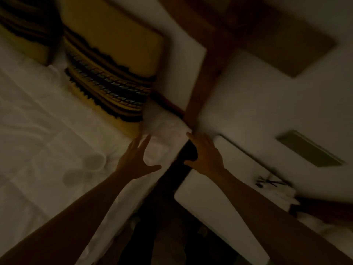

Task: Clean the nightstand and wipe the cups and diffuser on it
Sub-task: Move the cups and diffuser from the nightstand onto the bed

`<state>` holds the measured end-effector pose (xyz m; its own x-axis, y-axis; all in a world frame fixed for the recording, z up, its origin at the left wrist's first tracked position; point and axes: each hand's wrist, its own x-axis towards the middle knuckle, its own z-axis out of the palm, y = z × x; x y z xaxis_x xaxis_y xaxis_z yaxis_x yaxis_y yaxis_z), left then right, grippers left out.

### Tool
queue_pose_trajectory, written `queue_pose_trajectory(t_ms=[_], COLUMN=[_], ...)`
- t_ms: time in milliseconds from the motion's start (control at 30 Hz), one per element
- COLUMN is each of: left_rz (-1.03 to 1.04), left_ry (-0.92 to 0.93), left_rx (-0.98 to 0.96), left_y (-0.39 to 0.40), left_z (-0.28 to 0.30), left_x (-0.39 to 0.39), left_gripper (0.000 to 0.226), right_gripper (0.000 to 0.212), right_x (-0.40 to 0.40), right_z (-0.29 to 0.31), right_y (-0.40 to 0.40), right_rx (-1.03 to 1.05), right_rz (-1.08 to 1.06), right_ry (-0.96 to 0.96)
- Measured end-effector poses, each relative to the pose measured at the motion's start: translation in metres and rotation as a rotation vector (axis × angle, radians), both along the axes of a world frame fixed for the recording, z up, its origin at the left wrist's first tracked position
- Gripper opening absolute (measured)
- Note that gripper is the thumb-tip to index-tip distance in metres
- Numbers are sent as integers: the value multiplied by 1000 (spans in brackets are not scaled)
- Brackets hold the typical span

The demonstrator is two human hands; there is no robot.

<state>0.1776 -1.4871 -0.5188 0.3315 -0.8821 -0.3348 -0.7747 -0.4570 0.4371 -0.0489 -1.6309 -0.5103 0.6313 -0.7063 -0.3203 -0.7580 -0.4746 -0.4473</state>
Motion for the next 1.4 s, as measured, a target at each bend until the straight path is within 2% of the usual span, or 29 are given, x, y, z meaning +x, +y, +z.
queue_pose_trajectory(t_ms=[100, 200, 433, 600, 867, 1133, 1400], left_rz=[-142, -251, -429, -519, -548, -542, -411], left_ry=[11, 104, 143, 108, 61, 190, 295], left_rx=[-44, 21, 89, 149, 243, 106, -45], left_y=[-34, -72, -134, -161, -185, -192, -195], left_z=[-4, -9, -25, -43, -92, -150, -167], left_x=[-61, -128, -255, -312, -355, -393, -421], left_gripper=[126, 127, 126, 130, 131, 87, 46], right_gripper=[103, 103, 103, 105, 103, 77, 40], right_x=[-63, -131, -259, -340, -408, -408, -399], right_z=[5, 6, 4, -5, -44, -121, -149], right_y=[-5, -10, -6, -8, -13, -42, -38], right_rx=[-32, -39, -61, -59, 28, 170, -9], right_rz=[-69, -171, -384, -496, -605, -571, -534], right_ry=[33, 69, 99, 128, 177, 278, 374])
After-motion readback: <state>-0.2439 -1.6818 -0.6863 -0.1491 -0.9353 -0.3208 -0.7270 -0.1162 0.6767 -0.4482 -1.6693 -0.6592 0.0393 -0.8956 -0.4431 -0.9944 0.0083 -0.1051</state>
